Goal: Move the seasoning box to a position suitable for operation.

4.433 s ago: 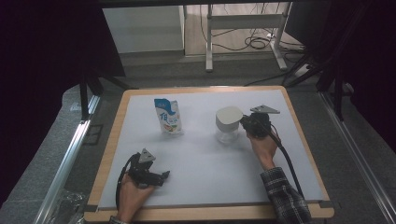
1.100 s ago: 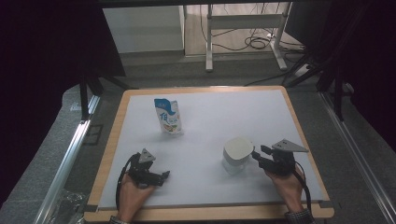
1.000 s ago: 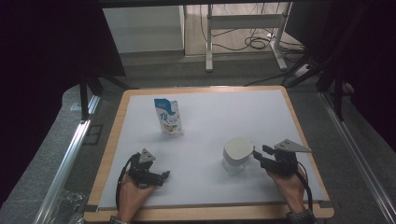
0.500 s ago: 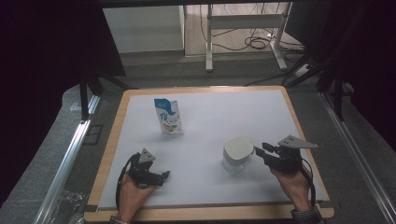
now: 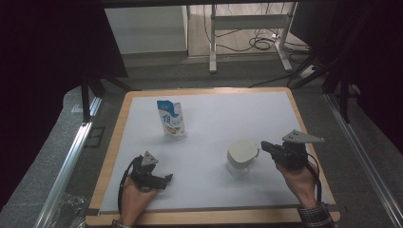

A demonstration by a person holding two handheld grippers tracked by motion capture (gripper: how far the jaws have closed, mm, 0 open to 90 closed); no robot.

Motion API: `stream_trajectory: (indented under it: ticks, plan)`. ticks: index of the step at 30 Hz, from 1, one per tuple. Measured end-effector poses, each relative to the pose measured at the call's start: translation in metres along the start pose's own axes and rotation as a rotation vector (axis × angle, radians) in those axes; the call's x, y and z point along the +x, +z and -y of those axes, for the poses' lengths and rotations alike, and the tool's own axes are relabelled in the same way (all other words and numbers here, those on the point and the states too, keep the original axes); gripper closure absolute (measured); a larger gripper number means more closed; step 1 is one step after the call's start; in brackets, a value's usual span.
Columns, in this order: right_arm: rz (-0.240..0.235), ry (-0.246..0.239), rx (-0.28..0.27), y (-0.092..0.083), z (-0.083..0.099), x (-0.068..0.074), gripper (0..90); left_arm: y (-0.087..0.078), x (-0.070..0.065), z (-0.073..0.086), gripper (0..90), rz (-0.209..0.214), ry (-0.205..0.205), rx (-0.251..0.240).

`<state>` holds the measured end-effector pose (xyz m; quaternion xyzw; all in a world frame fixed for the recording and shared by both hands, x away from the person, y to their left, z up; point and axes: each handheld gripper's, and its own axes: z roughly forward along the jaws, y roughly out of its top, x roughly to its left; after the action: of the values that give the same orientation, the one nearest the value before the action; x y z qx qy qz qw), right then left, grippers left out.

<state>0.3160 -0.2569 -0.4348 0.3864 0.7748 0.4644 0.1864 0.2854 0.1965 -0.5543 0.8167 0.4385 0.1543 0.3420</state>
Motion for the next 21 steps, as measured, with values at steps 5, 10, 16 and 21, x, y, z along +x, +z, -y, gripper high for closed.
stream_trajectory:
  ticks: [5, 10, 16, 21]
  plan:
    - [-0.013, -0.026, 0.008, 0.004, -0.007, 0.004, 89.3, 0.000, 0.000, 0.000, 0.0, 0.000, 0.001, 0.000]
    - [-0.025, -0.034, 0.012, 0.009, -0.011, 0.006, 89.3, 0.000, 0.000, 0.000, 0.0, 0.000, 0.001, 0.000]
    - [-0.032, -0.039, 0.019, 0.013, -0.013, 0.006, 89.2, 0.000, 0.000, 0.000, 0.0, 0.000, 0.001, 0.000]
    - [-0.037, -0.051, 0.026, 0.017, -0.014, 0.006, 89.3, 0.000, 0.000, 0.000, 0.0, 0.000, 0.001, 0.000]
